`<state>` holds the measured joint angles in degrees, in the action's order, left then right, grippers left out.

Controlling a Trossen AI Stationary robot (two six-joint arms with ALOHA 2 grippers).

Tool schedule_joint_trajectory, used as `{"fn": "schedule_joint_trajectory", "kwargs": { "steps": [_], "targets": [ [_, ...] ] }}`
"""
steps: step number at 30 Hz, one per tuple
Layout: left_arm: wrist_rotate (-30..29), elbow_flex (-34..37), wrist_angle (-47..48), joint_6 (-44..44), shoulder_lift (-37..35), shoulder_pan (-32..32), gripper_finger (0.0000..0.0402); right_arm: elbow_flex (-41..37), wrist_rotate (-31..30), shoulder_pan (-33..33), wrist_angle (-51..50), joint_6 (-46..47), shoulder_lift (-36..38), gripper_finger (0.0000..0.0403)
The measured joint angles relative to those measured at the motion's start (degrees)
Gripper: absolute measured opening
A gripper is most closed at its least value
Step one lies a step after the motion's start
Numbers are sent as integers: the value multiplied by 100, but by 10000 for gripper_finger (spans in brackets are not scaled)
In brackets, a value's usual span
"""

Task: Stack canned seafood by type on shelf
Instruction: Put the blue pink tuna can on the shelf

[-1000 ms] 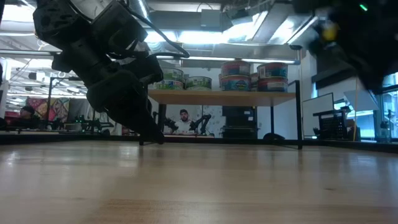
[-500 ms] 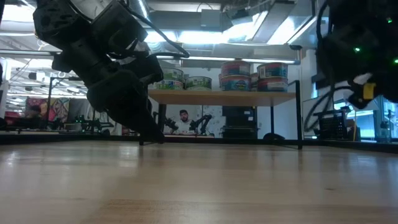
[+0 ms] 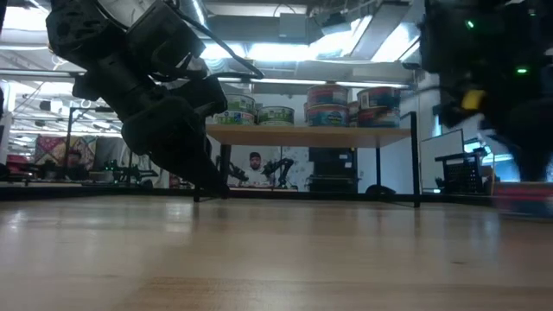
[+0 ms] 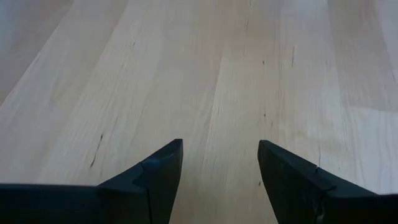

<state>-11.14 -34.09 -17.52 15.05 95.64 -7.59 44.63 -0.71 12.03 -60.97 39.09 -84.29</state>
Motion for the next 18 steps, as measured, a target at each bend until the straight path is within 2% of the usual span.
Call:
{"fn": "schedule_joint_trajectory", "kwargs": {
  "steps": [5, 11, 18],
  "targets": [
    [0, 0, 3, 0, 0, 0, 207, 104, -621, -7, 1145, -352, -6, 76],
    [0, 0, 7, 0, 0, -2, 207, 90, -697, -7, 2638, -882, -167, 76],
    [0, -2, -93, 50, 0, -2, 207, 120, -981, -4, 4090, -1476, -767, 76]
  ]
}}
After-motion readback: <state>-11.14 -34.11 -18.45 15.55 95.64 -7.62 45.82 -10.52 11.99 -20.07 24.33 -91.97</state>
